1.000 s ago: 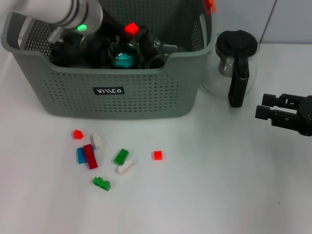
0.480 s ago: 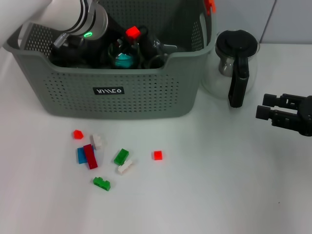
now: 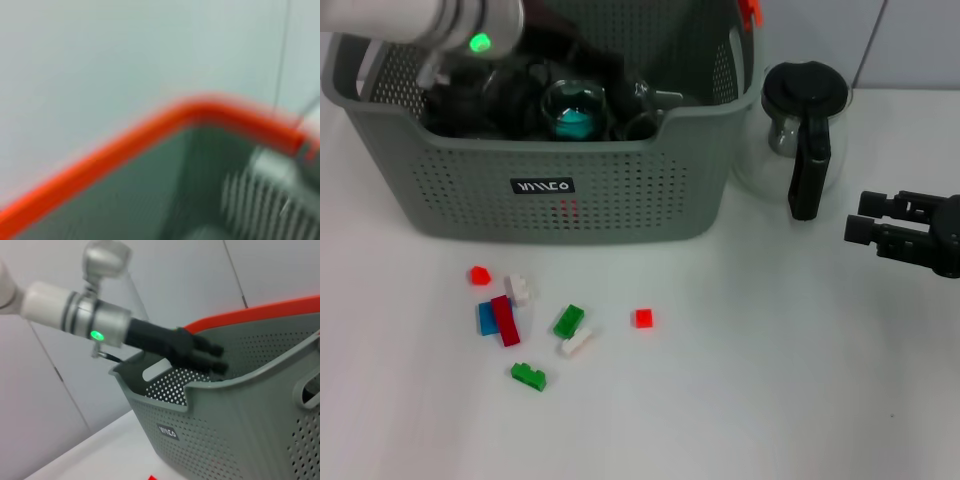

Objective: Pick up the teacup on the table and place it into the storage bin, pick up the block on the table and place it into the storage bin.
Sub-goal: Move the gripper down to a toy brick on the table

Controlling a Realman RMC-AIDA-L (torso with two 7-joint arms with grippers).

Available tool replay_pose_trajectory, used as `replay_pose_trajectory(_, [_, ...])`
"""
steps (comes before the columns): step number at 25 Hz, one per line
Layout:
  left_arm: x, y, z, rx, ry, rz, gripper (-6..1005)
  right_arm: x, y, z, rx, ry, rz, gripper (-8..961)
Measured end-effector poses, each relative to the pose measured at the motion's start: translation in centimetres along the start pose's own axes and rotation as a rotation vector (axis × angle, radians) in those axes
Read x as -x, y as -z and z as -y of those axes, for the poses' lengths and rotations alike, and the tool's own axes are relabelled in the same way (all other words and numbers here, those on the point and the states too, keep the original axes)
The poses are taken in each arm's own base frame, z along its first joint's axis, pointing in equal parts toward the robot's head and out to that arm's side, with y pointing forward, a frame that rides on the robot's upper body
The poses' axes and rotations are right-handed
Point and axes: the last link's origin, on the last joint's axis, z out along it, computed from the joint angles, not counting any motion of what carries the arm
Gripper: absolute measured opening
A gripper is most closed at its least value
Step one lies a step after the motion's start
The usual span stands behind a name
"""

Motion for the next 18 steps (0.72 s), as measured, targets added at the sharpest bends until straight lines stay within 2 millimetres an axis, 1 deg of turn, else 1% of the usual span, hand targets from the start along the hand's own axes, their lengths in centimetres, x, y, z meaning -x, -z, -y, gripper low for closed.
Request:
replay_pose_trajectory(1, [-0.3, 1.2, -0.1, 0.026, 0.033, -0.057, 580, 0.0, 0.0, 0.0, 0.001, 0.000, 0.000, 606])
replay_pose_trajectory(2, [-0.8, 2.8, -0.3, 0.062, 0.069, -0.134, 626, 0.1, 0.1, 0.0, 0.000, 0.001, 0.000, 606])
replay_pose_trajectory(4, [-0.9, 4.8, -0.5, 0.107, 0.106, -0.230, 716, 0.0, 0.1, 0.0, -0.002, 0.002, 0.000, 606])
replay_pose_trajectory(7, [-0.4, 7.5, -0.6, 0.139, 0.122, -0.322, 712, 0.0, 0.1, 0.0, -0.004, 0.001, -0.001, 606])
replay_pose_trajectory(10, [0.5, 8.6, -0.6, 0.147, 0.143, -0.341, 709, -0.1, 0.1, 0.0, -0.006, -0.003, 0.000, 606])
replay_pose_trajectory(14, [1.6, 9.5, -0.7, 0.193, 0.237, -0.356, 707, -0.1, 0.1, 0.1, -0.007, -0.005, -0.001, 606])
replay_pose_trajectory(18, [2.5, 10.5, -1.0, 0.281, 0.255, -0.285, 710, -0.1, 0.1, 0.0, 0.000, -0.008, -0.004, 606])
